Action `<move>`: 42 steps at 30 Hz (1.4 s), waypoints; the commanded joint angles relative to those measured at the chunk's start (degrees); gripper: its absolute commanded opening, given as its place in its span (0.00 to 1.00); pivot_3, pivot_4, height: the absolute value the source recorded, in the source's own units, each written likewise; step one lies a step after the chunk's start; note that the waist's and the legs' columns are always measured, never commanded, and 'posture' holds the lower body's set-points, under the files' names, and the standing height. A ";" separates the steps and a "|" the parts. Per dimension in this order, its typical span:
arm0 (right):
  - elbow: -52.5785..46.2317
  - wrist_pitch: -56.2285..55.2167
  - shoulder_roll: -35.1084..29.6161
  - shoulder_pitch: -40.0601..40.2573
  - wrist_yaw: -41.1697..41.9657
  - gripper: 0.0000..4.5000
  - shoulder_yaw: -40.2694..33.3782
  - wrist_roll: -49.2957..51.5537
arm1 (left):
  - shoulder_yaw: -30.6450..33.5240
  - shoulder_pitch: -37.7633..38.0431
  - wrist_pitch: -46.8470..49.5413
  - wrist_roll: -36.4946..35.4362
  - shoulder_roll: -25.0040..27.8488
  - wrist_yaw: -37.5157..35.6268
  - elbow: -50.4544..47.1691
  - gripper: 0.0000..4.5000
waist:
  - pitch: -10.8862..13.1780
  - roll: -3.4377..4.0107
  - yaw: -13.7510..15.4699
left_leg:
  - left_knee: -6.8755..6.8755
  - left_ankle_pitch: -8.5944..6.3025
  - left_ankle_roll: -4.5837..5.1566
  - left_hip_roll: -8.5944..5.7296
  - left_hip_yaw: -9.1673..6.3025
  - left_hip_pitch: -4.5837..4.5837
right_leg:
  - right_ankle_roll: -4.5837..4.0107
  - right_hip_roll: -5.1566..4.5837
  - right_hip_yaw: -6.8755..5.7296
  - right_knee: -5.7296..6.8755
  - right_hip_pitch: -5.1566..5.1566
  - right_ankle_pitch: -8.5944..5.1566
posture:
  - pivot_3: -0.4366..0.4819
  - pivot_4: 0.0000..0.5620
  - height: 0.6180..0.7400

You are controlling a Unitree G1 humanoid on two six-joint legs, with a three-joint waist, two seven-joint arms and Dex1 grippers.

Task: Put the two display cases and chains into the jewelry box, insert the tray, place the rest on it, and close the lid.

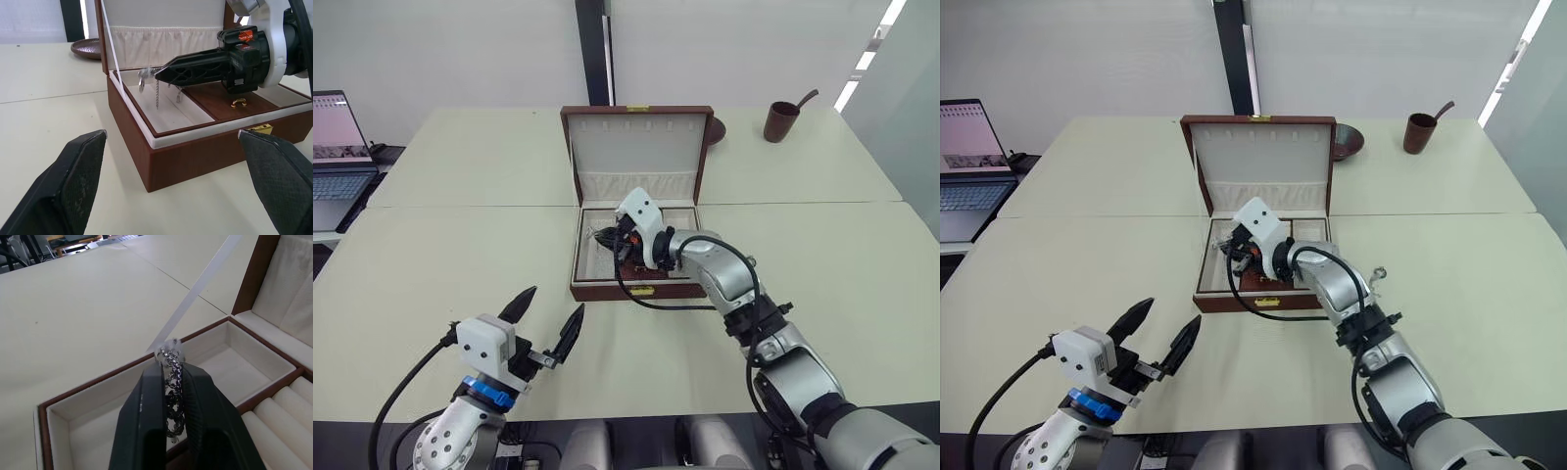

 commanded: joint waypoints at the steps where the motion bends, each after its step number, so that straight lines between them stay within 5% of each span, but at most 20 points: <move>1: -4.08 -0.57 0.65 -1.87 0.42 0.37 -2.68 2.06 | 0.12 -0.37 0.03 -0.03 0.53 0.06 -1.95 1.00 | 0.00 0.00 0.00 | 0.00 0.00 0.00 0.00 0.00 0.00 | 0.00 0.00 0.00 0.00 0.00 0.00 | 0.48 0.27 1.00; 10: -9.22 -0.86 -4.18 0.73 4.33 0.98 -5.71 4.67 | 0.79 -3.16 0.79 -0.54 2.19 -1.42 0.47 1.00 | 0.01 0.01 0.04 | 0.00 0.00 0.00 -0.01 -0.01 -0.01 | 0.00 0.00 -0.01 0.00 0.00 0.00 | 0.48 0.27 1.00; 24: -10.28 -12.16 -33.30 21.41 21.92 0.99 -21.47 10.32 | 10.77 -10.78 6.28 -8.28 13.65 -12.08 13.94 1.00 | 0.20 0.02 0.33 | 0.00 0.00 0.00 -0.05 -0.09 -0.05 | -0.03 -0.01 -0.13 -0.03 0.04 -0.03 | 0.48 0.27 1.00; 32: -5.63 -16.52 -40.50 31.74 22.27 0.99 -31.21 11.12 | 16.86 -17.26 5.49 -8.65 21.07 -20.19 30.22 1.00 | 0.29 0.08 0.02 | -0.01 0.00 0.01 0.00 0.03 0.02 | -0.03 0.05 -0.01 -0.02 0.03 -0.03 | 0.48 0.27 1.00; 42: -1.26 -20.32 -40.52 38.60 18.23 0.99 -36.92 10.63 | 19.51 -22.11 4.37 -7.48 21.79 -20.22 36.43 1.00 | 0.33 0.04 0.16 | 0.00 0.00 0.00 -0.01 0.03 0.01 | -0.01 0.00 0.00 -0.02 0.06 -0.02 | 0.48 0.27 1.00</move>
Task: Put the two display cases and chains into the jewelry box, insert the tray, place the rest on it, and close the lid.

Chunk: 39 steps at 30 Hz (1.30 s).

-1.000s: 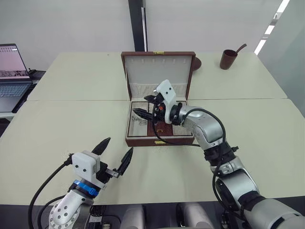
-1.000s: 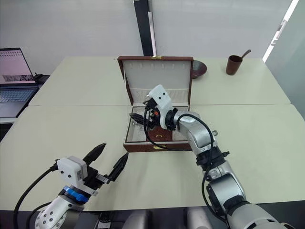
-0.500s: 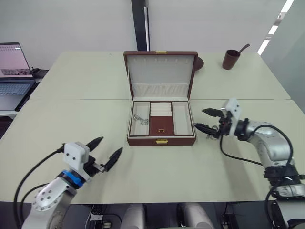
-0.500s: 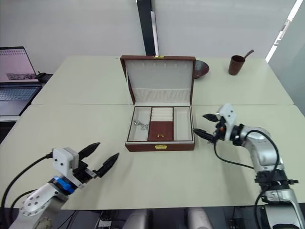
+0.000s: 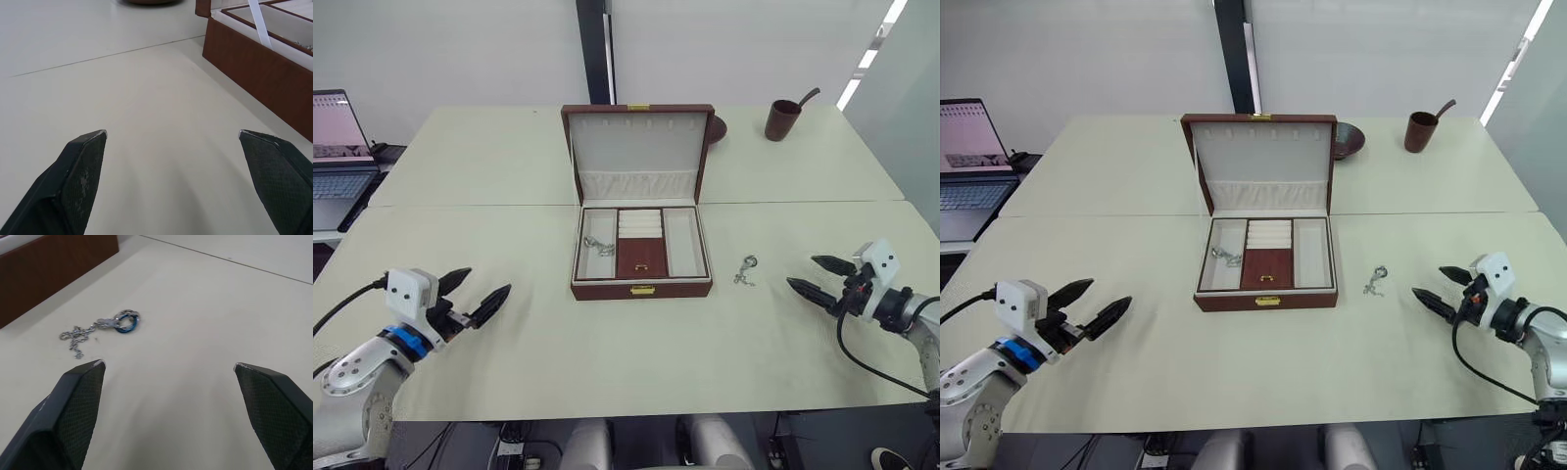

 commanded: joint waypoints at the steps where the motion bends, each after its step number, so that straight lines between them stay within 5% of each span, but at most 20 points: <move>1: 0.42 -1.93 -0.12 0.96 -1.27 0.99 -2.54 0.93 | 2.11 0.05 -1.14 0.20 0.30 0.23 -0.24 1.00 | 0.00 0.00 -0.06 | -0.01 0.00 0.00 0.00 0.01 0.01 | 0.00 0.00 0.02 0.00 -0.01 0.00 | 0.48 0.27 1.00; 20: -1.67 -1.62 0.97 1.11 -3.24 0.99 -1.67 1.60 | 2.88 1.45 -0.83 0.59 0.17 -0.15 -2.03 1.00 | 0.00 0.01 0.00 | 0.00 0.00 0.00 0.01 0.00 0.01 | 0.00 -0.01 0.01 0.01 0.01 0.00 | 0.48 0.27 1.00; 28: -15.60 5.33 4.84 6.25 -7.72 0.99 -0.67 4.60 | -5.71 3.11 -0.75 2.05 0.27 -5.94 -9.79 1.00 | 0.00 0.01 0.10 | 0.00 0.00 0.00 -0.01 -0.01 0.00 | 0.01 -0.04 0.02 0.01 0.02 0.01 | 0.48 0.27 1.00; 39: -28.44 11.84 15.80 9.04 -26.27 0.99 6.40 -1.32 | -20.07 4.94 -5.09 5.28 -1.13 -12.85 -17.88 1.00 | 0.00 0.02 0.09 | 0.01 0.00 -0.01 -0.01 0.01 0.01 | 0.02 -0.01 0.05 0.02 0.01 0.00 | 0.48 0.27 1.00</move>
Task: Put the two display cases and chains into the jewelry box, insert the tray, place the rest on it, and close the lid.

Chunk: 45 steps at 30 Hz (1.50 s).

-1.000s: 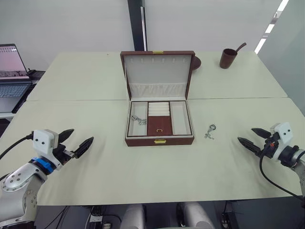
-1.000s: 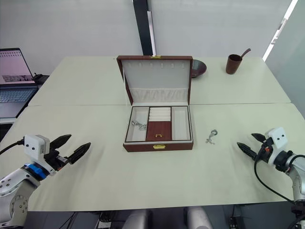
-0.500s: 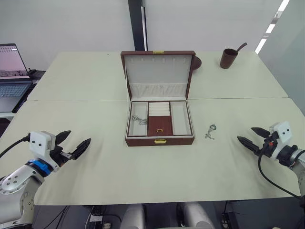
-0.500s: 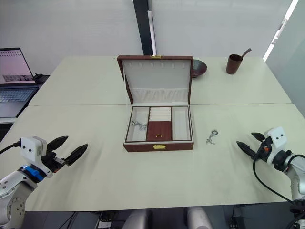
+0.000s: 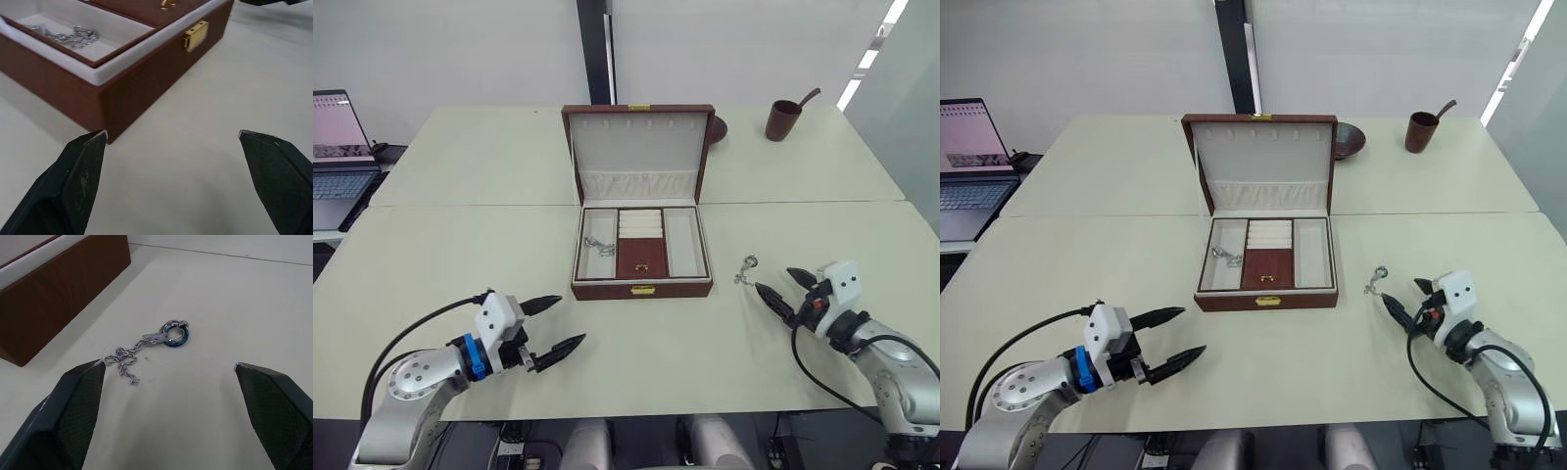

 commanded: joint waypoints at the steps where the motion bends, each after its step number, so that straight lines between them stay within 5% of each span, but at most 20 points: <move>1: -3.41 1.45 1.56 -0.31 -4.03 0.99 0.53 -0.67 | -2.48 -0.64 -2.27 0.73 -0.41 -1.37 -3.46 1.00 | 0.00 0.00 0.00 | 0.00 0.00 0.00 0.00 -0.01 -0.02 | 0.00 0.00 -0.01 -0.01 0.00 0.00 | 0.48 0.27 1.00; 9: -4.70 4.98 6.20 -1.78 -12.01 0.99 5.86 -5.13 | -8.81 -2.59 -3.13 1.70 -2.11 -1.54 -8.25 1.00 | 0.00 0.02 -0.10 | -0.01 0.00 0.00 0.01 0.00 0.00 | 0.00 0.02 0.01 0.00 -0.01 0.00 | 0.48 0.27 1.00; 20: -3.60 6.61 10.09 -4.62 -16.18 0.99 11.43 -9.52 | -15.79 -3.91 -18.44 10.00 -9.97 -0.04 5.06 1.00 | -0.04 0.02 -0.26 | 0.00 0.00 0.00 0.03 0.00 0.04 | 0.00 0.09 0.02 0.00 0.00 0.00 | 0.48 0.27 1.00; 35: 0.11 10.00 12.44 -6.65 -19.88 0.99 10.59 -11.93 | -13.54 -0.55 -27.24 5.99 -9.09 -2.85 9.96 1.00 | -0.30 -0.17 -0.17 | 0.01 0.00 0.01 0.05 0.00 0.06 | -0.01 0.08 0.02 0.01 0.03 0.00 | 0.48 0.27 1.00; 45: 0.07 10.71 11.87 -5.69 -20.11 0.42 10.00 -12.34 | -13.56 1.15 -25.54 3.67 -7.92 -2.91 5.79 1.00 | -0.44 -0.25 -0.12 | 0.00 0.00 0.01 0.05 -0.03 0.06 | -0.01 0.08 -0.01 0.01 0.05 -0.01 | 0.48 0.27 1.00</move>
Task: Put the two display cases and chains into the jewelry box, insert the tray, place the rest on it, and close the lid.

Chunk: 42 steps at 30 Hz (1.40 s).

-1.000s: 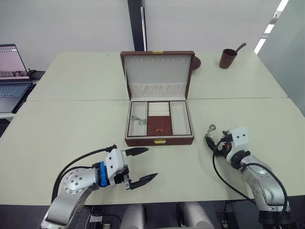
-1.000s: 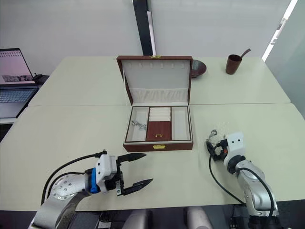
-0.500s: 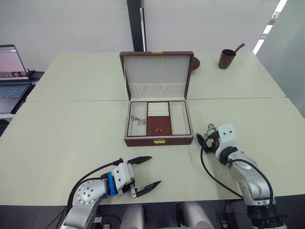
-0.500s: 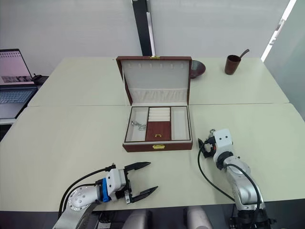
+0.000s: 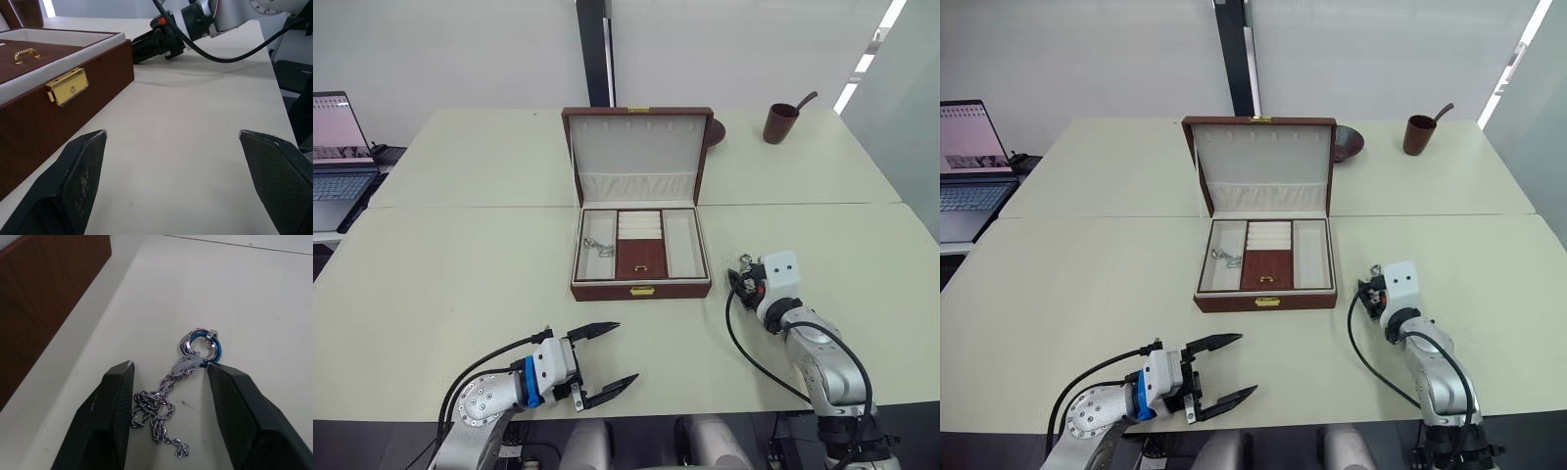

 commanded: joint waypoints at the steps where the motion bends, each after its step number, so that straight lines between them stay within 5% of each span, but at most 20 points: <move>1: 1.32 2.09 -0.36 1.53 -0.01 0.37 -0.24 -0.18 | 0.64 0.51 0.12 -1.16 0.34 0.20 -2.69 1.00 | -0.04 -0.03 0.01 | 0.00 0.00 0.00 -0.01 0.00 0.00 | 0.00 0.00 0.00 0.00 0.00 0.00 | 0.48 0.27 1.00; 9: 1.55 1.46 -0.76 1.81 0.19 0.02 -0.78 -0.06 | 1.14 0.23 0.77 -1.23 0.13 0.28 -2.34 1.00 | -0.06 -0.04 0.01 | 0.00 0.00 0.00 0.00 -0.01 0.00 | 0.00 0.00 -0.02 -0.01 0.00 -0.01 | 0.48 0.27 1.00; 15: 0.49 -2.07 -1.68 2.69 1.25 0.01 -2.75 0.56 | 1.71 -0.23 1.47 -1.81 0.01 0.13 -2.32 1.00 | -0.07 -0.05 0.10 | 0.00 0.00 0.00 -0.01 -0.02 -0.02 | 0.00 0.00 -0.02 -0.02 0.00 -0.01 | 0.48 0.27 1.00; 18: -0.20 -4.60 -2.19 2.88 2.66 0.01 -4.30 1.90 | 2.03 -6.66 16.81 -5.87 2.78 6.12 -16.26 1.00 | -0.02 -0.08 0.58 | 0.02 0.00 0.00 -0.04 -0.11 -0.10 | 0.01 -0.02 -0.10 -0.02 -0.02 -0.01 | 0.48 0.27 1.00; 21: -1.18 -7.09 -3.30 3.01 5.67 0.01 -5.69 3.78 | 2.02 -7.21 20.61 -6.47 3.29 7.44 -18.67 1.00 | -0.08 0.05 0.32 | 0.04 0.00 0.00 -0.07 -0.07 -0.11 | 0.04 -0.06 -0.05 -0.02 0.01 0.01 | 0.48 0.27 1.00; 30: -5.52 -9.65 -8.44 -0.69 18.56 0.00 -8.99 14.68 | 3.12 -2.53 9.57 -4.15 1.52 1.59 -6.74 1.00 | 0.06 0.37 -0.82 | -0.09 -0.07 0.14 0.02 -0.12 -0.02 | -0.04 0.09 -0.07 0.04 -0.05 -0.06 | 0.48 0.27 1.00; 42: -10.76 1.25 -13.12 -9.44 23.65 0.00 -1.99 20.66 | 4.83 -0.11 -1.86 -2.85 -0.64 -1.41 5.35 1.00 | 0.08 0.40 0.05 | -0.02 -0.07 0.13 -0.02 -0.07 -0.07 | -0.04 0.01 -0.06 0.01 -0.04 -0.06 | 0.48 0.27 1.00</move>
